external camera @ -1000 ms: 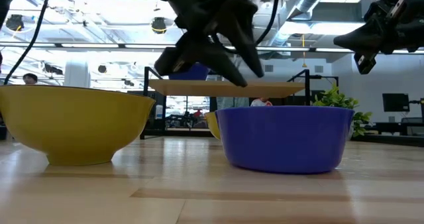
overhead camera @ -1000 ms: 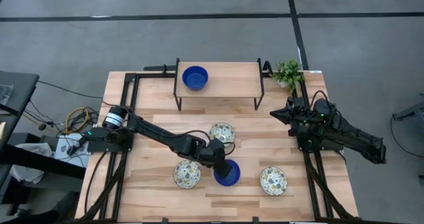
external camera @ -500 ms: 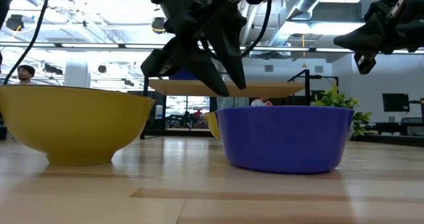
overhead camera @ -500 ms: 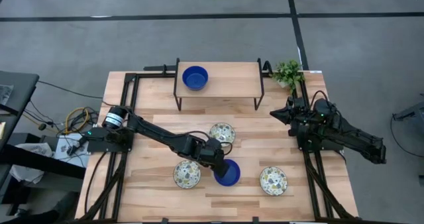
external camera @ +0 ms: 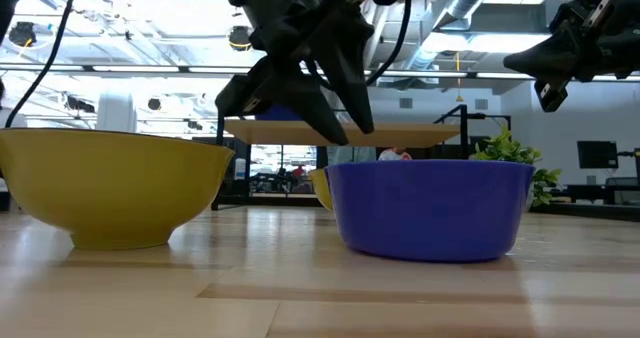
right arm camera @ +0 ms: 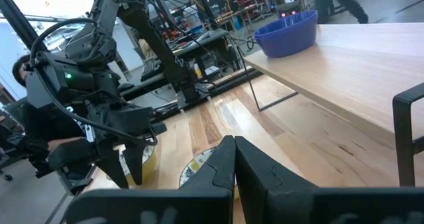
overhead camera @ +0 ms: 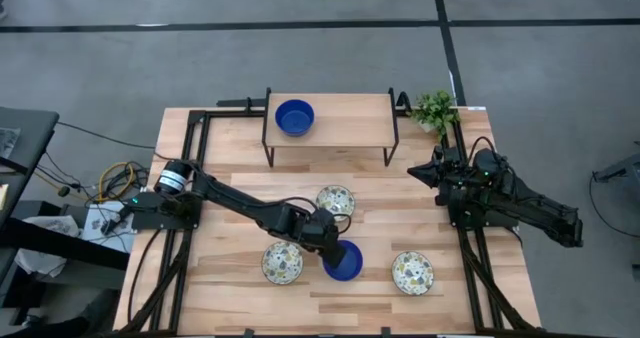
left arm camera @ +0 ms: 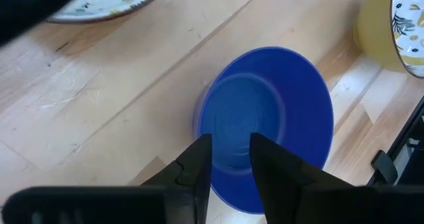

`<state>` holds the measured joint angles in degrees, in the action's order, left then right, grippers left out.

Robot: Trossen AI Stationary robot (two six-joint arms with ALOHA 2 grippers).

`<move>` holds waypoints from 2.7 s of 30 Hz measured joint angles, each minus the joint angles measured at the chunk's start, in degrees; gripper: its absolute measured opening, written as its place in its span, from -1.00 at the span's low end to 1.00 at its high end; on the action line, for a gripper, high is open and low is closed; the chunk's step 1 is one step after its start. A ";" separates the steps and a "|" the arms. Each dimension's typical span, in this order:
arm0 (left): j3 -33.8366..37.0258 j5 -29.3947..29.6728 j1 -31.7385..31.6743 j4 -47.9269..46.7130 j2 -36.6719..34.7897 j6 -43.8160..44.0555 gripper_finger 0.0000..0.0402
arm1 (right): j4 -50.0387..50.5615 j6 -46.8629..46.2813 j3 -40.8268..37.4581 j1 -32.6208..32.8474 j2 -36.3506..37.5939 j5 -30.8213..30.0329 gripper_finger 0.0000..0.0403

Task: Pick & Place Mini bowls
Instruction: Stack the blue bowl on the blue bowls on the shelf

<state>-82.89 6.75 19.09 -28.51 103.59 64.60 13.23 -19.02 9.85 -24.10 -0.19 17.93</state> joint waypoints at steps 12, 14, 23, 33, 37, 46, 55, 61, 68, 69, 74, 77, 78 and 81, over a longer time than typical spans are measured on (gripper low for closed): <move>0.02 -0.01 0.44 0.71 -0.02 0.17 -0.12 | -0.02 -0.03 0.00 -0.02 0.00 0.00 -1.00; 0.02 0.02 0.42 0.76 -0.02 0.17 -0.08 | -0.02 -0.03 0.00 0.00 0.00 0.00 -1.00; 0.02 0.04 0.84 1.11 -0.02 -2.69 -0.03 | -0.02 -0.01 0.00 0.00 0.00 0.00 -1.00; 0.58 0.04 0.81 1.03 -0.07 -2.83 -0.07 | -0.02 0.03 0.00 0.00 0.00 0.00 -1.00; 1.85 0.02 0.81 1.22 -0.07 -2.82 -0.07 | -0.02 0.06 0.00 -0.01 0.00 0.00 -1.00; 4.28 0.02 0.81 2.99 -0.07 -1.15 -0.06 | -0.02 0.06 0.00 0.00 0.00 0.00 -1.00; 4.72 -0.01 0.77 4.17 -0.07 -1.14 -0.07 | -0.04 0.08 0.00 0.00 0.00 -0.13 -1.00; 4.74 0.04 0.75 4.30 0.98 -1.29 -0.07 | -0.04 0.10 0.00 -0.02 0.00 -1.96 -1.00; 4.66 0.02 0.41 5.53 2.64 -1.29 -0.07 | -0.44 0.07 0.00 -0.02 -0.02 -1.99 -1.00; 4.68 0.05 0.30 6.24 3.17 -1.29 -0.07 | -0.46 0.05 0.00 -0.02 -0.02 -2.01 -1.00; 4.68 -0.22 -0.79 7.94 4.20 0.26 -0.07 | -0.40 -0.02 -0.02 -0.02 -0.02 -1.99 -1.00; 4.68 -0.20 -1.32 8.03 4.20 0.42 -0.09 | -0.39 -0.03 -0.02 -0.02 -0.02 -1.97 -1.00; 4.68 -0.17 -1.37 8.03 4.20 0.42 -0.11 | -0.44 -0.03 -0.02 -0.02 -0.02 -1.98 -1.00; 4.68 -0.20 -1.31 8.07 4.20 0.42 -0.22 | -0.40 -0.05 -0.02 -0.02 -0.02 -1.97 -1.00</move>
<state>-78.22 6.55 17.77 -20.44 107.79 65.01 12.83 -19.07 9.82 -24.12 -0.21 15.97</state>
